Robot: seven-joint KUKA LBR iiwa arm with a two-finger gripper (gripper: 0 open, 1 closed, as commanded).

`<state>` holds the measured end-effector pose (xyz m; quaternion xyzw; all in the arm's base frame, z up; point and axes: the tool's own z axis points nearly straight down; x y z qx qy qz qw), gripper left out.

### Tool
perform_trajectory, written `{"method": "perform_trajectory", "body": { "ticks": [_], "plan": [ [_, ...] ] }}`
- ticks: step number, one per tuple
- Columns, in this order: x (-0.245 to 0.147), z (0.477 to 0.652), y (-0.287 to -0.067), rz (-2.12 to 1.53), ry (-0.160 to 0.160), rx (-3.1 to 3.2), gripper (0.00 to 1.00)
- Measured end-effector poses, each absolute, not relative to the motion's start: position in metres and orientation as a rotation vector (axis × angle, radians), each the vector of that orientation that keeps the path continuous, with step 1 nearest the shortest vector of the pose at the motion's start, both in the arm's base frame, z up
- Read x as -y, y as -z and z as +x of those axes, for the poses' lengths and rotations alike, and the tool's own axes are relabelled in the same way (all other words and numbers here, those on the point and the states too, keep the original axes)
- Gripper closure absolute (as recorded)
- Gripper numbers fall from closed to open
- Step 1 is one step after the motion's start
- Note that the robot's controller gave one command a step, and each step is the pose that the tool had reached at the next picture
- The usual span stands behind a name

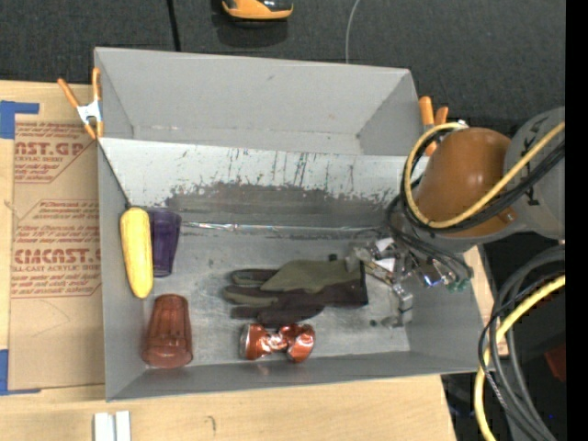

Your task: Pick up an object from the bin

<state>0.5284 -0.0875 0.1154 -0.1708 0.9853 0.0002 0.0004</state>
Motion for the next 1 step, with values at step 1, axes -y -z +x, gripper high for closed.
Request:
{"method": "perform_trajectory", "body": {
  "ticks": [1],
  "plan": [
    [0.0749,0.5460,-0.0794,-0.890,0.002,-3.008,0.00]
  ]
}}
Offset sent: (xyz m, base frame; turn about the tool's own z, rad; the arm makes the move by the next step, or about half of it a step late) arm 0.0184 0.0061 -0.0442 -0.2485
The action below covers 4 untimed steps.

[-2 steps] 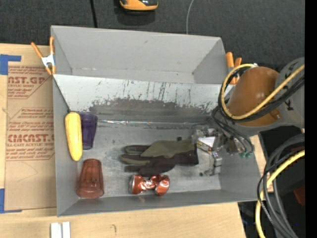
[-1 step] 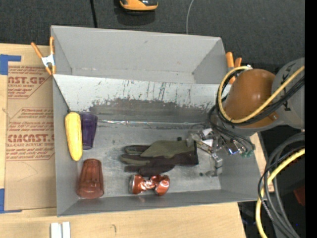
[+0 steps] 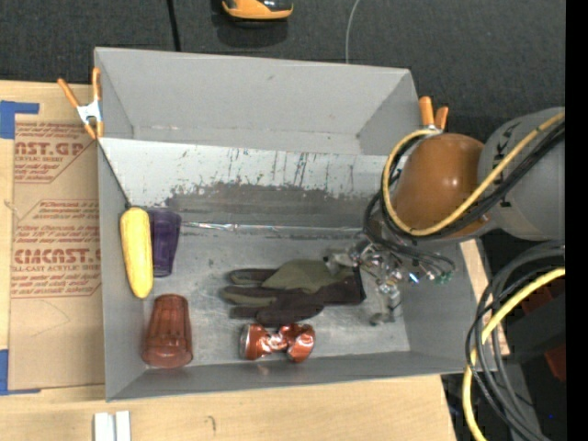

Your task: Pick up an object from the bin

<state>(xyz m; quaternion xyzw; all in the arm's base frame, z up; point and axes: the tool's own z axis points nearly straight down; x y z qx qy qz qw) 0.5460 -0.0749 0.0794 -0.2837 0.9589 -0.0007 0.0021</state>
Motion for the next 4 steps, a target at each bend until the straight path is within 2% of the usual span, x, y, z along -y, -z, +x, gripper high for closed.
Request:
{"method": "perform_trajectory", "body": {
  "ticks": [1,2,3,4],
  "plan": [
    [0.073,0.553,-0.055,-0.907,0.003,-2.994,1.00],
    [0.076,0.551,-0.060,-0.909,0.002,-2.999,1.00],
    [0.063,0.542,-0.159,-0.911,-0.001,-3.004,1.00],
    [0.063,0.542,-0.159,-0.910,-0.001,-3.004,1.00]
  ]
}}
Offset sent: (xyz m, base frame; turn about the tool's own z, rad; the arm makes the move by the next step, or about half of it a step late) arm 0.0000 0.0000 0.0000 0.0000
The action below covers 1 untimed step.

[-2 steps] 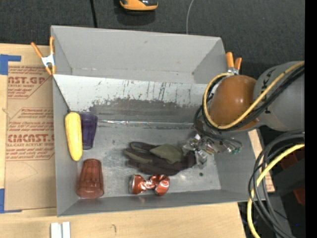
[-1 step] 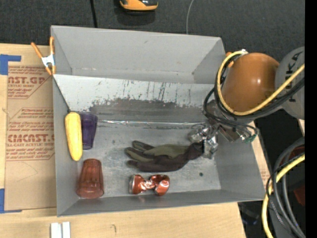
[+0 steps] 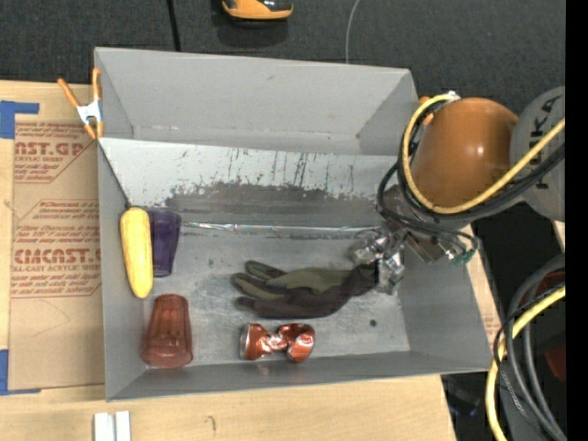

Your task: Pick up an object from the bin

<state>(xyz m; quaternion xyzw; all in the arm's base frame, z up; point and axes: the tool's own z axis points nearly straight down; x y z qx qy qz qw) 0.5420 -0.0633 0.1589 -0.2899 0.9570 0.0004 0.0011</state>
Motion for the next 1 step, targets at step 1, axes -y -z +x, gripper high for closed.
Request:
{"method": "perform_trajectory", "body": {
  "ticks": [1],
  "plan": [
    [0.0534,0.5428,-0.3043,-0.883,0.000,-3.010,1.00]
  ]
}}
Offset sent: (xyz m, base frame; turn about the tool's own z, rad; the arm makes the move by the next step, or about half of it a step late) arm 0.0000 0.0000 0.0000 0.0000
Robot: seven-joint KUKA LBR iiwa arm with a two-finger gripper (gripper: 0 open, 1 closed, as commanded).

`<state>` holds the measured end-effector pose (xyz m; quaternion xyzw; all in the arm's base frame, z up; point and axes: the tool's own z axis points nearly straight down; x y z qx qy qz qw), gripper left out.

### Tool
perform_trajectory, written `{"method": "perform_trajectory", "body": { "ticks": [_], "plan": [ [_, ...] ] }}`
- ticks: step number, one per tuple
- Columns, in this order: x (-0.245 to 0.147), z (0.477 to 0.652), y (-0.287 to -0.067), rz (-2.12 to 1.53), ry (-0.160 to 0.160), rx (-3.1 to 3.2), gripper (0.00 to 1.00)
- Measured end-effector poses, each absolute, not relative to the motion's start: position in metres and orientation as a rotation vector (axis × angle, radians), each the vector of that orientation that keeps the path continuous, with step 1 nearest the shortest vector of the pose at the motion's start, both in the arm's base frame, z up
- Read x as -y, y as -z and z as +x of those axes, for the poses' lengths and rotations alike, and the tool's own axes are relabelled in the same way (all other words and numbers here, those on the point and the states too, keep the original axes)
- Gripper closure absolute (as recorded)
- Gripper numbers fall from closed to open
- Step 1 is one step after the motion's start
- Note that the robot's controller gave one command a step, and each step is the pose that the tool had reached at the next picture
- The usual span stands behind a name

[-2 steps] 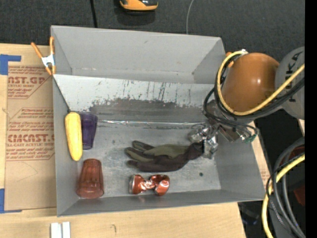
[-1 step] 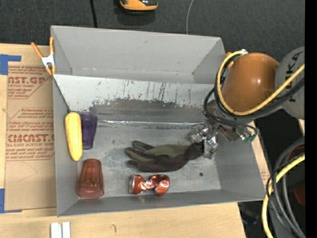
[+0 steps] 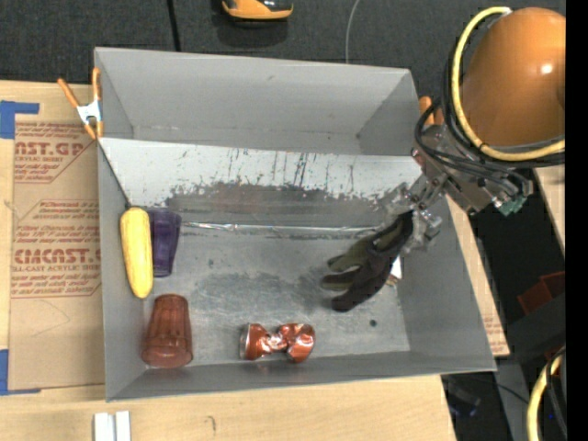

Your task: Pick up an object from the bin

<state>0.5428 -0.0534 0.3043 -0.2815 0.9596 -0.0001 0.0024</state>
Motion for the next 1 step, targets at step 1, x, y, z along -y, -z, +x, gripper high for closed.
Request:
{"method": "perform_trajectory", "body": {
  "ticks": [1],
  "plan": [
    [0.0533,0.5426,-0.3039,-0.883,0.000,-3.011,1.00]
  ]
}}
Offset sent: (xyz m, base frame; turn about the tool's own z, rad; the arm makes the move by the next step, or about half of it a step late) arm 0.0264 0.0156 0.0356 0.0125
